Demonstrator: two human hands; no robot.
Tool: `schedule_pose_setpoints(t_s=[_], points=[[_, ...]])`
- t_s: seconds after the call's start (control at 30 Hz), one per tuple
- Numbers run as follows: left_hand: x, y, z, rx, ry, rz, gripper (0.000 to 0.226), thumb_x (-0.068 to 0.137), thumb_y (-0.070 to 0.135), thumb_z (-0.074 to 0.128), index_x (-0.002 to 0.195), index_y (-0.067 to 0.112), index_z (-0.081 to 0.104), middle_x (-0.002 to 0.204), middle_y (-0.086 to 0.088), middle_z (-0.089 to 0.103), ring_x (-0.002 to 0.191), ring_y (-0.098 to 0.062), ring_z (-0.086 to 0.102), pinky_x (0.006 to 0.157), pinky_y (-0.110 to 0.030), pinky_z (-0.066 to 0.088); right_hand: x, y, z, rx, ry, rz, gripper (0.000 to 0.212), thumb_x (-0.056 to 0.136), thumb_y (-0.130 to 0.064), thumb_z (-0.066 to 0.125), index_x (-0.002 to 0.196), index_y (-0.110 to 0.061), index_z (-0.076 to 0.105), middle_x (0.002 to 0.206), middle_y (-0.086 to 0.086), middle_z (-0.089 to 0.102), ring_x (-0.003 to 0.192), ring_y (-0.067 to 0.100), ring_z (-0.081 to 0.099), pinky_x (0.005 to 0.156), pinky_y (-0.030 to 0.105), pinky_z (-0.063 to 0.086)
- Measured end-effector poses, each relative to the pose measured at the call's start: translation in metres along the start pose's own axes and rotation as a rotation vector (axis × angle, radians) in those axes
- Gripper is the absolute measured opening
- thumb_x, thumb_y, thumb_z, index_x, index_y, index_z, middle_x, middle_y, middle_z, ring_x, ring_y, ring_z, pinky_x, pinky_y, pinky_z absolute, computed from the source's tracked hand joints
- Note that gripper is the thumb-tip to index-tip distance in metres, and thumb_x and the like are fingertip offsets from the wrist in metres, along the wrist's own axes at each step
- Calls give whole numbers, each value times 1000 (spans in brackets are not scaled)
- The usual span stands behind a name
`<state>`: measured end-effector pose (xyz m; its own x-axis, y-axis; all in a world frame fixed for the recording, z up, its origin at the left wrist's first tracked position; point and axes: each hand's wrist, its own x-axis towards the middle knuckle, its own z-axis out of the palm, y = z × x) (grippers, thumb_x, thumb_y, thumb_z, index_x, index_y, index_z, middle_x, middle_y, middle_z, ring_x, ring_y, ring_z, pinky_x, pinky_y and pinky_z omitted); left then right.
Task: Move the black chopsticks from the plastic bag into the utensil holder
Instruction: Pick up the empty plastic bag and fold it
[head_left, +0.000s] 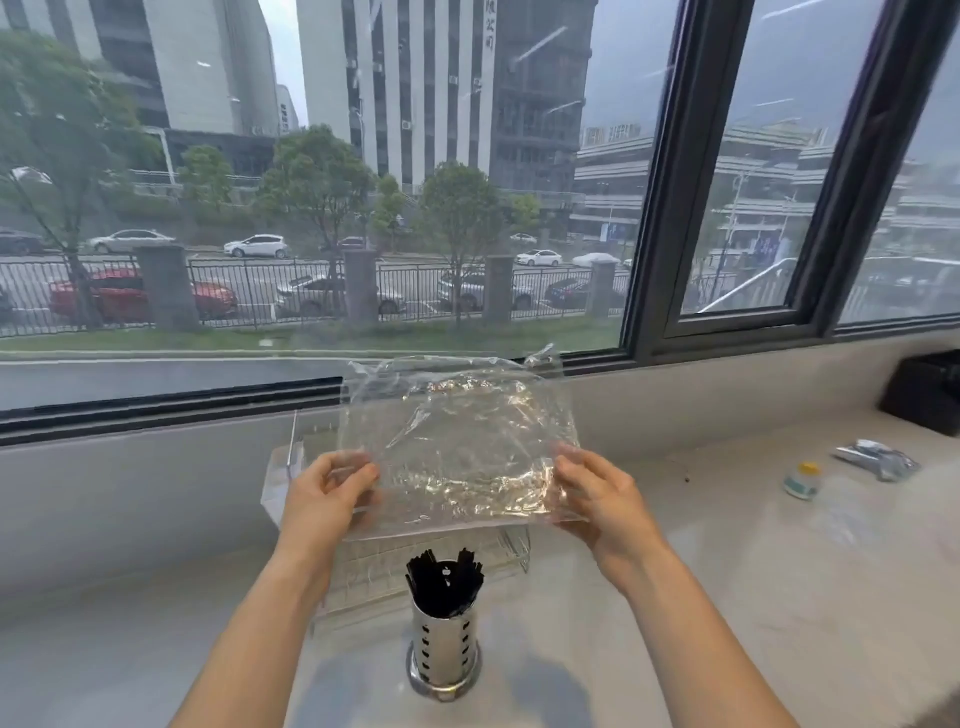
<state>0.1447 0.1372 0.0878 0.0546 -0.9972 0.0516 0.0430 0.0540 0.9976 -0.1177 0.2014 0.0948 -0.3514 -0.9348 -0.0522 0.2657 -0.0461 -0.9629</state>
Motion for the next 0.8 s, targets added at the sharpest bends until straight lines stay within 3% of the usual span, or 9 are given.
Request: schedule_pose_setpoints(t_s=[0.13, 0.27, 0.43, 0.53, 0.7, 0.8], points=[[-2, -31, 57, 8, -144, -76, 18, 95, 11, 66, 109, 21, 66, 107, -7, 74, 88, -24, 72, 72, -35, 56, -3, 22, -65, 51, 202, 35, 15, 94, -8, 64, 104, -15, 73, 77, 2, 65, 62, 18, 60, 56, 30, 52], [-18, -63, 134, 46, -286, -110, 33, 94, -8, 56, 117, 16, 56, 104, -8, 73, 83, -25, 70, 71, -35, 57, -20, 36, -150, 114, 412, 63, 17, 94, -7, 62, 107, -13, 71, 77, 4, 66, 65, 21, 62, 51, 27, 54], [-60, -116, 241, 146, -461, -159, 38, 86, -15, 58, 84, 19, 43, 101, -10, 74, 80, -25, 67, 72, -36, 54, -64, 62, -263, 179, 666, 115, 17, 94, -8, 63, 106, -13, 73, 81, 6, 70, 68, 23, 65, 59, 32, 54], [-98, -155, 303, 210, -597, -194, 29, 87, -11, 61, 77, 15, 53, 99, -6, 73, 80, -22, 67, 72, -33, 54, -97, 87, -331, 233, 842, 166, 13, 94, -6, 64, 102, -13, 73, 74, 2, 71, 61, 18, 66, 61, 33, 53], [-171, -230, 388, 342, -830, -305, 20, 89, -2, 66, 101, 13, 72, 105, -3, 72, 81, -14, 67, 79, -32, 58, -160, 136, -438, 241, 1110, 288, 10, 92, -5, 65, 89, -14, 70, 79, 7, 67, 64, 21, 62, 61, 34, 55], [-210, -280, 419, 470, -1019, -384, 30, 91, 7, 71, 120, 15, 70, 113, -2, 70, 87, -10, 67, 74, -12, 53, -195, 166, -486, 258, 1234, 375, 11, 94, -2, 62, 92, -12, 68, 76, 7, 62, 62, 23, 58, 49, 28, 56]])
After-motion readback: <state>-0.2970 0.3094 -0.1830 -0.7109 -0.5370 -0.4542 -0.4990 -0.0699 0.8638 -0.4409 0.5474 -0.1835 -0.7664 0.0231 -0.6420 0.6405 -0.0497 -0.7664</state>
